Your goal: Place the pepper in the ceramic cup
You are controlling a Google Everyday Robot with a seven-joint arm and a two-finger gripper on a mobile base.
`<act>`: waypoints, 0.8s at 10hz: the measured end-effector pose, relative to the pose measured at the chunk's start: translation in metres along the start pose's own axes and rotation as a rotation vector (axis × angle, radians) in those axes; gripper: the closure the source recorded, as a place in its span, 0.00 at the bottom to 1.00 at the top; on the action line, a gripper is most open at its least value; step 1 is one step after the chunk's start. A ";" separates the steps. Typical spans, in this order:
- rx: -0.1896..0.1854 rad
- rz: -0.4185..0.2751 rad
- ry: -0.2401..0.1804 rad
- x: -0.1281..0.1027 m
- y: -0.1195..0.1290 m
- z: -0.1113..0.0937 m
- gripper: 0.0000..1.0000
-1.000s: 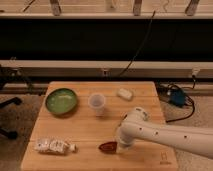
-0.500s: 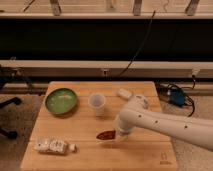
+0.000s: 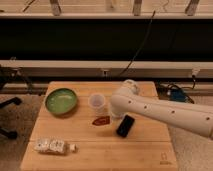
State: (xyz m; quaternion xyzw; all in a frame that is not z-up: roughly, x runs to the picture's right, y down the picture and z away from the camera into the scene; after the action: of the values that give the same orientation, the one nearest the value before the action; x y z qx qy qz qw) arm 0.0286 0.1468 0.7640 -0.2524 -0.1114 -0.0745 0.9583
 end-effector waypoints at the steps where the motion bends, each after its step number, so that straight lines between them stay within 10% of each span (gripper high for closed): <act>1: 0.021 -0.014 0.013 0.001 -0.014 -0.004 1.00; 8: 0.094 -0.084 0.040 -0.001 -0.062 -0.033 1.00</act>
State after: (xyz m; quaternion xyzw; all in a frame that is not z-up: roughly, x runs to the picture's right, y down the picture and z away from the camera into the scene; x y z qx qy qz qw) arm 0.0208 0.0774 0.7645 -0.2008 -0.1062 -0.1142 0.9671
